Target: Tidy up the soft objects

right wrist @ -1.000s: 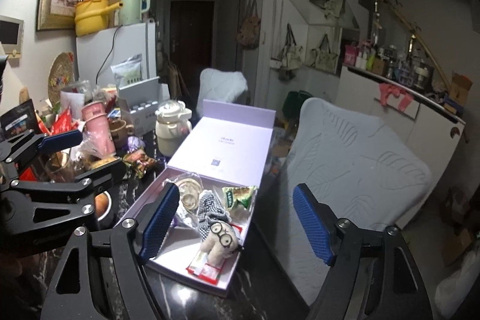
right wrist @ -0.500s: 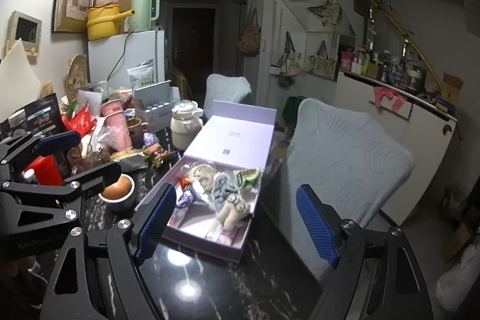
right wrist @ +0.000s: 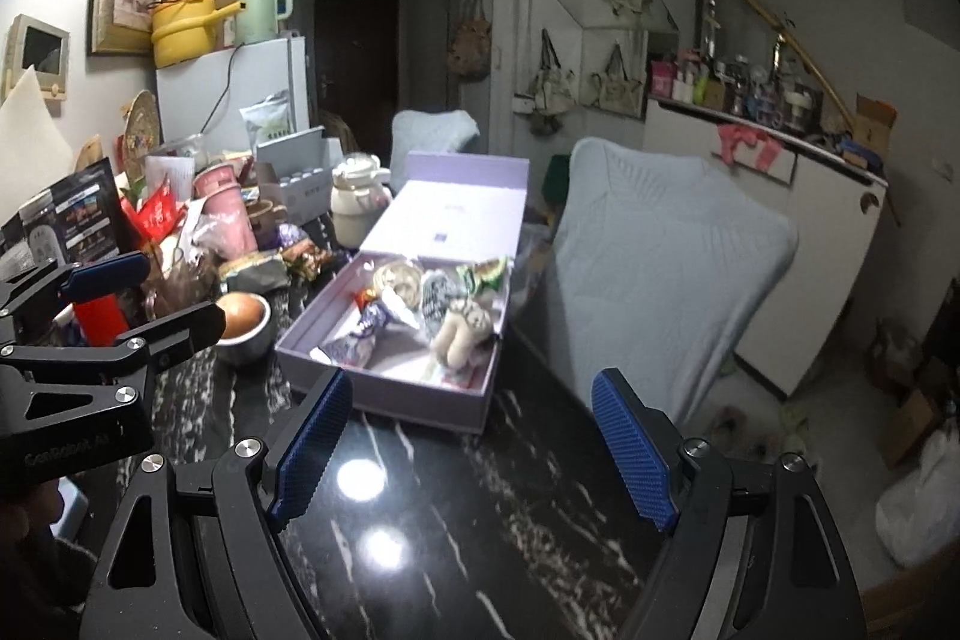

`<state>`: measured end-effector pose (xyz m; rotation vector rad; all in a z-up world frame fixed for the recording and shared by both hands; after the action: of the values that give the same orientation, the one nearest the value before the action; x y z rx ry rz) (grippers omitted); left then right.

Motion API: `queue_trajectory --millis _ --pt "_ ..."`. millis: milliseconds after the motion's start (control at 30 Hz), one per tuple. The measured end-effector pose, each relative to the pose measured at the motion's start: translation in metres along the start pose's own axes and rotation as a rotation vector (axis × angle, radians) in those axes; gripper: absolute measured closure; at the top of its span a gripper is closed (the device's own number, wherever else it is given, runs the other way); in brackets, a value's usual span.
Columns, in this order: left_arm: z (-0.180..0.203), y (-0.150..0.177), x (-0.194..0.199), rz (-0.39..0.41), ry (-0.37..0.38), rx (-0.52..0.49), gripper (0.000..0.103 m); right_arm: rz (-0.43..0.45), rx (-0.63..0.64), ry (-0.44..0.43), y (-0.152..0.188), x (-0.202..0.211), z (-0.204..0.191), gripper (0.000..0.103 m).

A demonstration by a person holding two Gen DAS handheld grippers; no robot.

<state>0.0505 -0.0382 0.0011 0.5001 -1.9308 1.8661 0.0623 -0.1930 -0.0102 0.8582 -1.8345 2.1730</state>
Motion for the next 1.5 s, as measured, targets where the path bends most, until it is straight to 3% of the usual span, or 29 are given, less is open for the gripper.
queue_trajectory --millis 267,1500 --pt "0.003 0.008 -0.007 -0.029 0.025 -0.010 0.025 -0.031 -0.021 0.031 0.014 0.000 0.003 0.020" --pt "-0.010 0.010 -0.008 -0.065 0.042 -0.003 0.025 -0.020 -0.029 0.071 0.017 0.007 -0.004 0.020"
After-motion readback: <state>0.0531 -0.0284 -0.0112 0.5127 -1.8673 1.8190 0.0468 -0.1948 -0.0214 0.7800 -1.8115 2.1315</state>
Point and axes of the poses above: each gripper's, at about its wrist camera, not at the fingertips, and x roughly against the way its jaws point, z to its right, y to its underside, the point moved 6 cm from there along -x, roughly the way its jaws point, and after that the axes turned 3 degrees about x, right-handed, at the moved point
